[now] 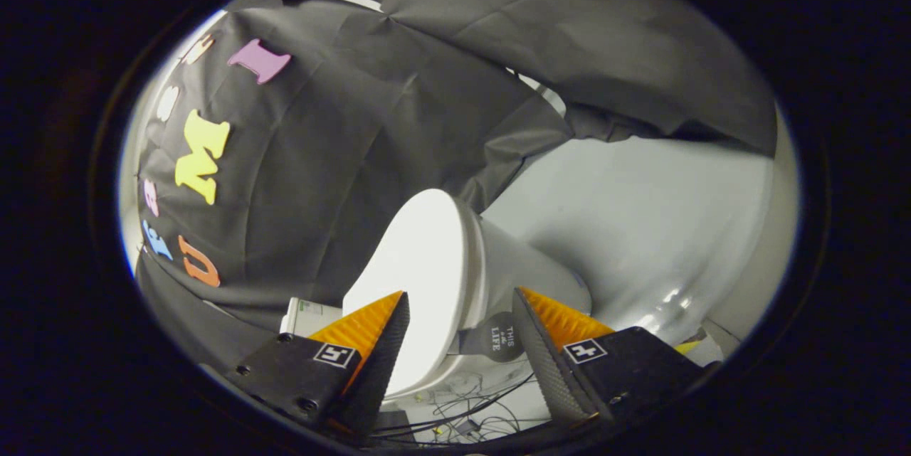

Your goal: Open the toilet lid.

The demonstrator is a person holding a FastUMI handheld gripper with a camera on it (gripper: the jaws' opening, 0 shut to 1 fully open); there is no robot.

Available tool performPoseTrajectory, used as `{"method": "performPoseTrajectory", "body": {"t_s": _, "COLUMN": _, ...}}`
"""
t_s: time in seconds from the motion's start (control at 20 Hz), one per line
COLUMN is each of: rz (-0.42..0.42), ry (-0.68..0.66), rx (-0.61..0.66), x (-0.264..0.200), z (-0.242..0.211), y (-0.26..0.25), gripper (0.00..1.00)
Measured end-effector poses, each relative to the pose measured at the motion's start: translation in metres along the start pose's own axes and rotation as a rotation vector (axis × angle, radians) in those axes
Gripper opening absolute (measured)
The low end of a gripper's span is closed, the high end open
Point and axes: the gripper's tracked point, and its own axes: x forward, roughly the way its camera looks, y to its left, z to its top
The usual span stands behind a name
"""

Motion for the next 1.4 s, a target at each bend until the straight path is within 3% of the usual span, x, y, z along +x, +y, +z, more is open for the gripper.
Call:
{"method": "performPoseTrajectory", "body": {"t_s": 0.2, "rz": -0.003, "ry": 0.000, "rx": 0.010, "x": -0.006, "z": 0.000, "y": -0.004, "gripper": 0.79}}
{"method": "performPoseTrajectory", "body": {"t_s": 0.65, "rz": -0.032, "ry": 0.078, "rx": 0.009, "x": -0.006, "z": -0.016, "y": -0.013, "gripper": 0.77}}
{"method": "performPoseTrajectory", "body": {"t_s": 0.85, "rz": -0.036, "ry": 0.098, "rx": 0.063, "x": 0.000, "z": -0.022, "y": -0.021, "gripper": 0.62}}
{"method": "performPoseTrajectory", "body": {"t_s": 1.1, "rz": -0.048, "ry": 0.100, "rx": 0.123, "x": -0.002, "z": -0.027, "y": -0.033, "gripper": 0.29}}
{"method": "performPoseTrajectory", "body": {"t_s": 1.2, "rz": -0.042, "ry": 0.103, "rx": 0.133, "x": -0.001, "z": -0.025, "y": -0.033, "gripper": 0.21}}
{"method": "performPoseTrajectory", "body": {"t_s": 1.4, "rz": -0.023, "ry": 0.115, "rx": 0.148, "x": 0.000, "z": -0.026, "y": -0.035, "gripper": 0.18}}
